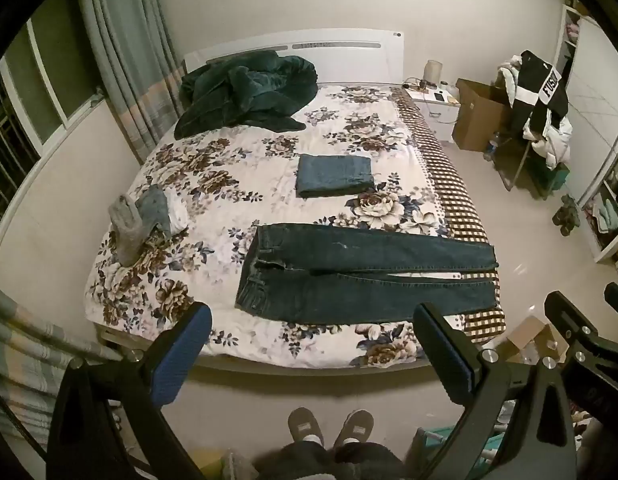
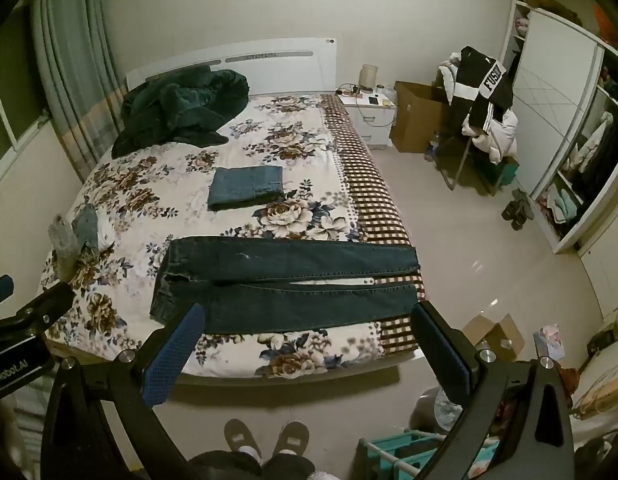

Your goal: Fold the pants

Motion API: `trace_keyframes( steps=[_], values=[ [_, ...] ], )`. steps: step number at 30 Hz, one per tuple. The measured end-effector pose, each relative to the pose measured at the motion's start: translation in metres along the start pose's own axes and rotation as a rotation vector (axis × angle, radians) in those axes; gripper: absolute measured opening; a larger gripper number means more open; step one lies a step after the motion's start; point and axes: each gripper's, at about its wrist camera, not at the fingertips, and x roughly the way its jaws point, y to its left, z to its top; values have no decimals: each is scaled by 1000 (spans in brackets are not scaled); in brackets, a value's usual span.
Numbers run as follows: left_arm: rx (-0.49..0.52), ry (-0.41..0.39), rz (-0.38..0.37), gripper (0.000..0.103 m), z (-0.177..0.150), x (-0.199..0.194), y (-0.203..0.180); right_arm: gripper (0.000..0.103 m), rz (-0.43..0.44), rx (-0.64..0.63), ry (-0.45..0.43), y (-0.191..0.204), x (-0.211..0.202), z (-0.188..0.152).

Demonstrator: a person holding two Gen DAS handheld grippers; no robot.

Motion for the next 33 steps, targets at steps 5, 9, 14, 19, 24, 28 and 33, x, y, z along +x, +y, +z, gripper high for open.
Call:
trace_keyframes(
  steps=[5, 9, 14, 19, 24, 28, 33],
  values=[
    [-3, -8, 0, 103, 0, -2, 0, 103, -7, -6, 3, 0, 1, 1],
    [-2, 4, -4, 103, -2, 0, 2, 103, -6, -6, 4, 0, 1, 1],
    [-4, 3, -4, 103, -2, -1, 2, 103, -3, -6, 6, 0, 1, 2],
    [-3, 2, -3, 103, -2, 0, 1, 103, -4, -10, 5, 5, -3, 3],
    [-7, 0, -4, 103, -3, 1, 10, 103, 0, -10, 6, 8, -3, 1],
    [-7, -1, -5, 103, -3, 1, 11, 103, 1, -12, 5, 13, -3, 4],
    [-9, -2, -4, 103, -3, 1, 9, 103, 0, -12, 5, 12, -4, 3]
  ],
)
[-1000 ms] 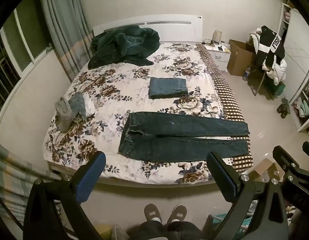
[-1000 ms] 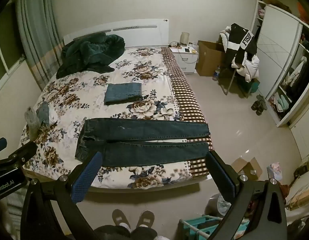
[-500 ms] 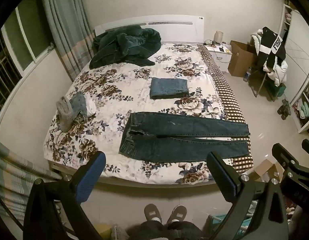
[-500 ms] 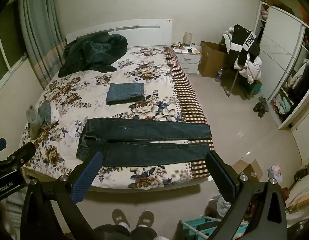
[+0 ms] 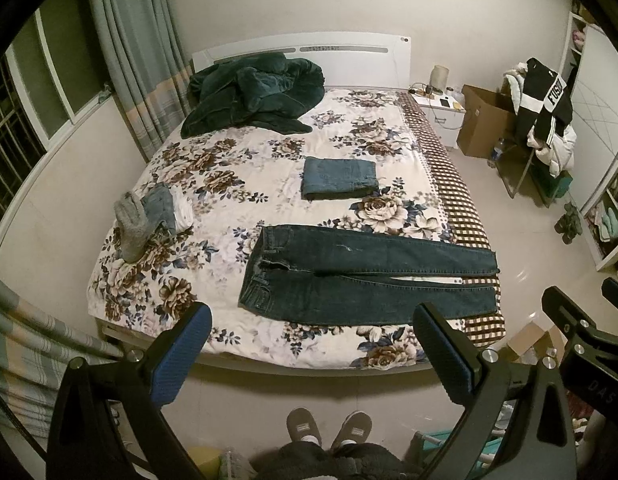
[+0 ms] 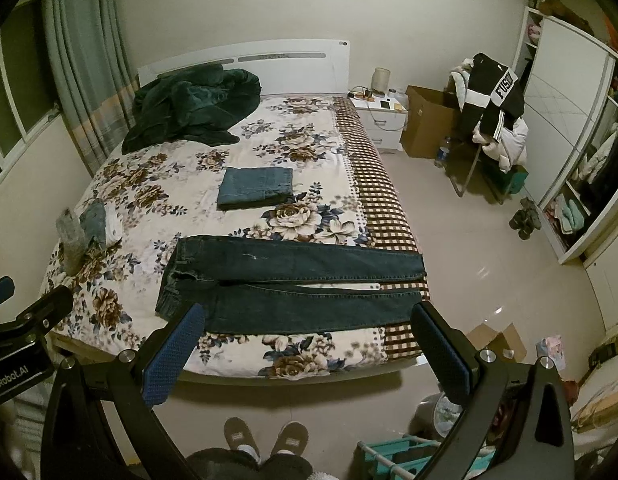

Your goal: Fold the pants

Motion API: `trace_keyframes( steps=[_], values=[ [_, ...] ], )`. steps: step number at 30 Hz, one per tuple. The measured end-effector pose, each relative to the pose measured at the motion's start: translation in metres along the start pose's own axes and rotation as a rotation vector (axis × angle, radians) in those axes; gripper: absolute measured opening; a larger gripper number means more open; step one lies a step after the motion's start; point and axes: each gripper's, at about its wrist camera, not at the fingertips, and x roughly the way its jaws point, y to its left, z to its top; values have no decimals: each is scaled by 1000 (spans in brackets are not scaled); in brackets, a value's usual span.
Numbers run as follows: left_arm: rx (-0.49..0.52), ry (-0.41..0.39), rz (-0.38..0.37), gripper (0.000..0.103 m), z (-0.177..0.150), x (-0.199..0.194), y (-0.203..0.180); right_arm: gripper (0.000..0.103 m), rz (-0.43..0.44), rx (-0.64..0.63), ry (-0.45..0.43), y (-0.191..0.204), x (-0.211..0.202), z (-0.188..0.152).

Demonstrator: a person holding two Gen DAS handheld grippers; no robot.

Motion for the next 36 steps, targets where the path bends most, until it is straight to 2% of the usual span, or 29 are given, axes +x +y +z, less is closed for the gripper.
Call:
trace_keyframes(
  steps=[36],
  values=[
    [-4, -9, -3, 103, 0, -1, 0, 103, 9, -10, 0, 12, -6, 6]
  ],
)
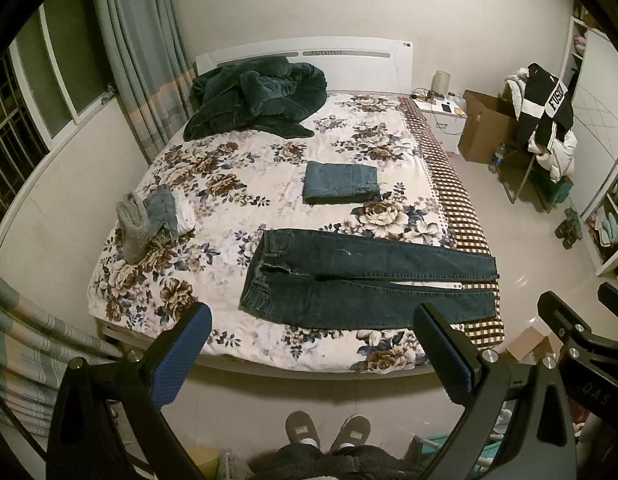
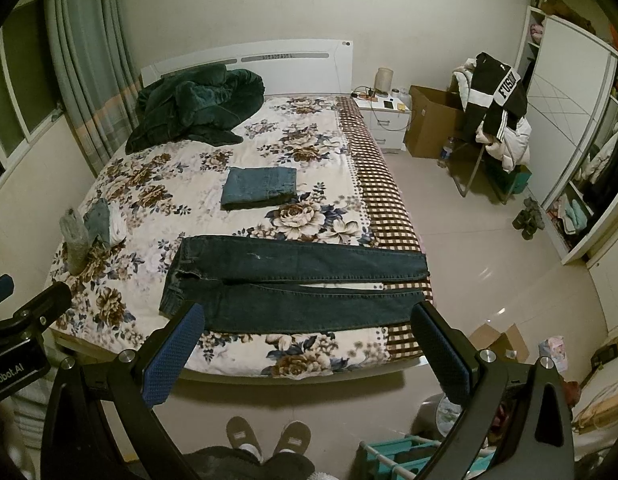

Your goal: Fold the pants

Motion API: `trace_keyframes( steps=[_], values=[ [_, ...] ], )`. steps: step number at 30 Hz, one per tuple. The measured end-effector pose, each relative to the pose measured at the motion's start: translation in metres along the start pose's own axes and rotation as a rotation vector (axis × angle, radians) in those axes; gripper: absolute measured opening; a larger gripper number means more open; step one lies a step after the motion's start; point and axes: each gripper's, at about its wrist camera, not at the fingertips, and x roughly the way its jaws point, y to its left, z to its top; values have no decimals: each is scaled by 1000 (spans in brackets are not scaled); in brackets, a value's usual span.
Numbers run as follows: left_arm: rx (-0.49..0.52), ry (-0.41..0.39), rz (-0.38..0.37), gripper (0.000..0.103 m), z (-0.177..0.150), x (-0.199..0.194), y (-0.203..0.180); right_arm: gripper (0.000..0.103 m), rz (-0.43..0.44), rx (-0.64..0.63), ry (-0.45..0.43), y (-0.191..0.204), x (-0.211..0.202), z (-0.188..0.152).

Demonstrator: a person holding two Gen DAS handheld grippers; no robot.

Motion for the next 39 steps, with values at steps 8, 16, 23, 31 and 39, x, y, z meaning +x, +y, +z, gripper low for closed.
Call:
trace_keyframes(
  steps=[8, 16, 23, 31, 39],
  values=[
    [0, 0, 0, 103, -1, -1, 1, 103, 2, 0, -1, 1, -1, 0],
    [-2, -1, 2, 103, -1, 0, 2, 103, 11, 0, 7, 8, -2, 2],
    [-14, -1, 25, 103, 2, 1, 11, 103, 30, 12, 29, 3, 11, 9],
    [-45, 18, 146, 103, 29, 74, 12, 103, 23, 42, 74, -23, 85, 19],
    [-97, 275, 196, 103, 67, 240, 25, 103, -27, 139, 228, -45, 248, 48]
  ],
)
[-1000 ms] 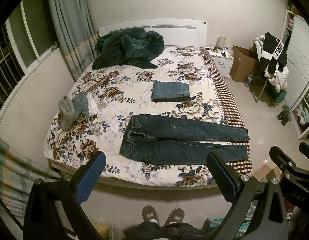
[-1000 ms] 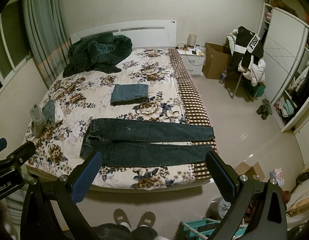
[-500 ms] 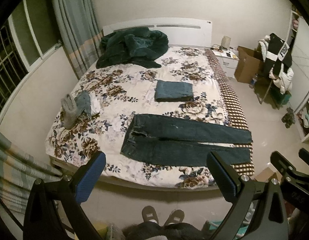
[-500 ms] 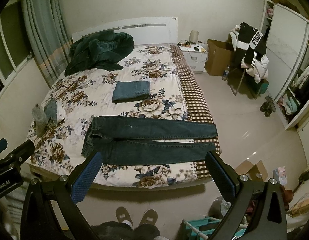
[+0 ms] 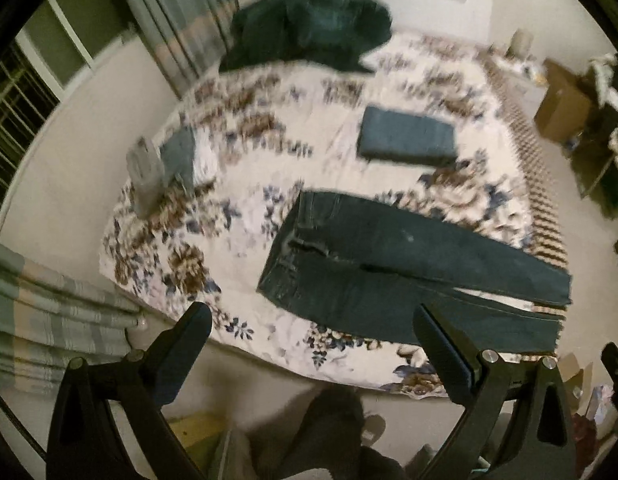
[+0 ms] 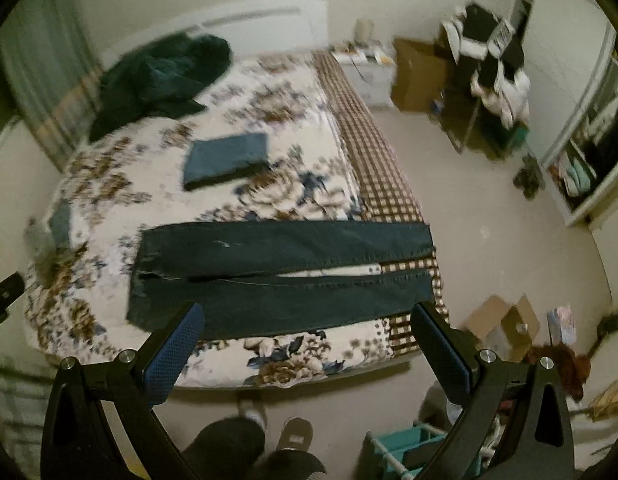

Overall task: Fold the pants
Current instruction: 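Grasp the jeans waistband with the left tool while the right tool grasps the leg hems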

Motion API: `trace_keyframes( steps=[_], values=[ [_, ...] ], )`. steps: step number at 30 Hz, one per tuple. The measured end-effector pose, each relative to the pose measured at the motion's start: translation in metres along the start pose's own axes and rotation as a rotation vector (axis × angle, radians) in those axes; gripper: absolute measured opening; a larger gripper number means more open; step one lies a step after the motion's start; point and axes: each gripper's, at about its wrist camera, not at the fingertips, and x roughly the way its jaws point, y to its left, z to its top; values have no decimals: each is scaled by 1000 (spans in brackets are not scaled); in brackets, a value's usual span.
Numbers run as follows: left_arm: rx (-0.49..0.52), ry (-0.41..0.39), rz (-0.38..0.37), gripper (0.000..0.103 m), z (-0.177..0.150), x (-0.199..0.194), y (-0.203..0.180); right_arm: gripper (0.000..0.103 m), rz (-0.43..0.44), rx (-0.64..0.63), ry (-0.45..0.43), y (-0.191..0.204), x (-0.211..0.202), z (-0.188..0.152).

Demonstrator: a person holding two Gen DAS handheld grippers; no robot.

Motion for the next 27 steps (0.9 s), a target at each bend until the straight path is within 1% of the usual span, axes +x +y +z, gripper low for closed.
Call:
trace_keyframes(
  steps=[1, 4, 6, 7, 8, 9, 10, 11, 12, 14, 16, 18, 20, 23, 24, 26, 27],
  values=[
    [-6, 34, 3, 103, 12, 23, -3, 103, 7, 34, 38, -10, 31, 12],
    [-29, 151, -3, 103, 57, 102, -16, 103, 25, 134, 149, -25, 113, 40],
    [-48, 210, 2, 103, 79, 143, -21, 103, -3, 204, 213, -32, 175, 62],
    [-61, 237, 7, 103, 92, 167, -24, 103, -5, 228, 231, -34, 199, 68],
    [-78, 276, 12, 103, 110, 199, -29, 103, -5, 265, 260, -37, 230, 77],
    [-90, 297, 16, 103, 116, 215, -26, 103, -14, 296, 289, -38, 258, 84],
    [-109, 327, 16, 103, 128, 238, -26, 103, -18, 331, 326, -41, 292, 93],
    [-134, 370, 14, 103, 141, 270, -29, 103, -20, 364, 355, -42, 322, 99],
    [-148, 395, 17, 103, 149, 288, -29, 103, -29, 385, 377, -41, 344, 104],
    [-185, 461, 6, 103, 169, 341, -35, 103, -47, 443, 435, -43, 404, 115],
    [-216, 506, -14, 103, 183, 378, -41, 103, -57, 490, 488, -48, 451, 120],
    [-232, 550, -14, 103, 195, 418, -49, 103, -67, 543, 540, -53, 502, 124],
    [-255, 603, -13, 103, 203, 460, -55, 103, -89, 582, 573, -60, 534, 125],
    [-300, 658, -14, 103, 206, 500, -58, 103, -115, 668, 605, -76, 577, 127],
    [-320, 670, -14, 101, 204, 508, -56, 103, -120, 691, 608, -83, 582, 125],
    [-349, 681, 2, 79, 199, 519, -51, 103, -131, 747, 624, -95, 605, 126],
    [-359, 684, 7, 73, 196, 522, -48, 103, -133, 773, 634, -101, 617, 125]
  ],
)
